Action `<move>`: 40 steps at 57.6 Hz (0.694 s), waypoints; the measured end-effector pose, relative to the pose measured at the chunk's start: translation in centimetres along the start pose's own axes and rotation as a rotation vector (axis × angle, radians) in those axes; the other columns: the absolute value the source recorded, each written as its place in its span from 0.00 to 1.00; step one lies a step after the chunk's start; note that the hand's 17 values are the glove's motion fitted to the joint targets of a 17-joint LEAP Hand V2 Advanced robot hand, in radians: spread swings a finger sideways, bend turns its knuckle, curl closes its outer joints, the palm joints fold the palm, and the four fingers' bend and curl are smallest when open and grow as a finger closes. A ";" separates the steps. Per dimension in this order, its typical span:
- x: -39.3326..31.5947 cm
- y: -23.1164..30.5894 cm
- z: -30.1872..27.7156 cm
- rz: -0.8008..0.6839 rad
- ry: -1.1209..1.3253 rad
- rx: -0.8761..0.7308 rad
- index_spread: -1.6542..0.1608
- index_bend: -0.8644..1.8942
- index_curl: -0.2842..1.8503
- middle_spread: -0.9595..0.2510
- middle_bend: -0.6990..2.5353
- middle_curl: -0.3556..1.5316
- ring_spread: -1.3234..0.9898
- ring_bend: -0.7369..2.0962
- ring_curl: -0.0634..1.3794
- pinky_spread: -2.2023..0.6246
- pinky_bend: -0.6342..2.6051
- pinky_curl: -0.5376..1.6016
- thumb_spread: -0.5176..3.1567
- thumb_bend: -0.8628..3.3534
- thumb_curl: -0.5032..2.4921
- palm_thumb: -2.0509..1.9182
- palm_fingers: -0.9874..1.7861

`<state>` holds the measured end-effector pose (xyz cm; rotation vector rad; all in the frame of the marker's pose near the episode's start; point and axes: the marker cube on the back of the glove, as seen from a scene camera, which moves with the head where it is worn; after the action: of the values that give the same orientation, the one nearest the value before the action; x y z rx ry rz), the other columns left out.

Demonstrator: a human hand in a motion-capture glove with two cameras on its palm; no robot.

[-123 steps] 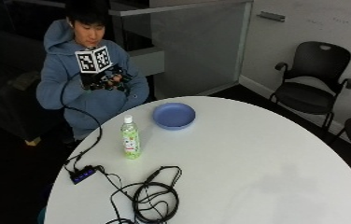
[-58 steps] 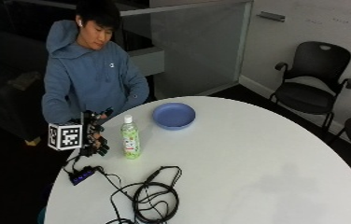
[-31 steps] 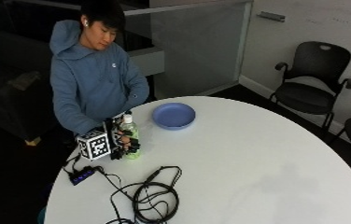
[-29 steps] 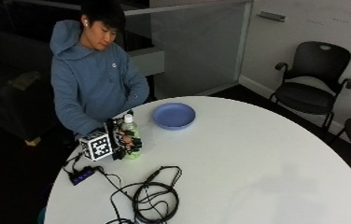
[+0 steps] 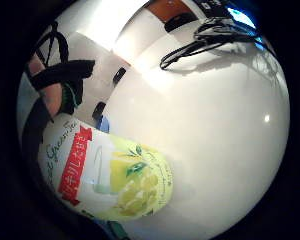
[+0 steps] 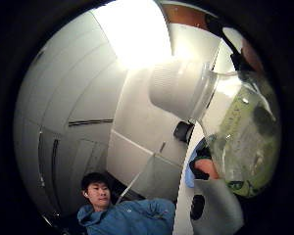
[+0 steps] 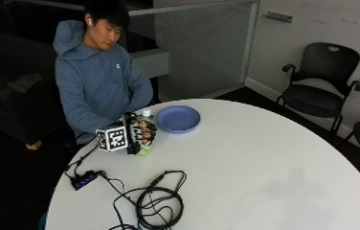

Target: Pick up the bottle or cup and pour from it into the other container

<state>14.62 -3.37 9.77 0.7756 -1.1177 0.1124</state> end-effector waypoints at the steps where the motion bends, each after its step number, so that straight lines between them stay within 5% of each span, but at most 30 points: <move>1: -0.4 -0.1 0.2 -0.004 0.011 -0.015 0.85 0.36 0.27 0.77 0.34 0.42 0.51 0.47 0.31 0.74 0.40 0.40 0.27 0.20 0.36 0.77 0.75; 23: -9.5 -2.4 7.3 -0.146 0.584 -0.563 0.85 0.36 0.27 0.75 0.33 0.44 0.50 0.46 0.34 0.72 0.40 0.42 0.22 0.20 0.38 0.77 0.77; 34: -12.7 -4.0 10.9 -0.196 1.003 -0.803 0.85 0.36 0.28 0.75 0.33 0.45 0.50 0.45 0.35 0.71 0.40 0.42 0.22 0.20 0.39 0.77 0.77; 40: -12.7 -5.5 11.3 -0.372 1.474 -0.935 0.85 0.36 0.28 0.75 0.33 0.45 0.50 0.45 0.35 0.71 0.40 0.42 0.21 0.20 0.39 0.77 0.77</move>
<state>2.63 -10.64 -1.30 -0.0829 0.4276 -0.1483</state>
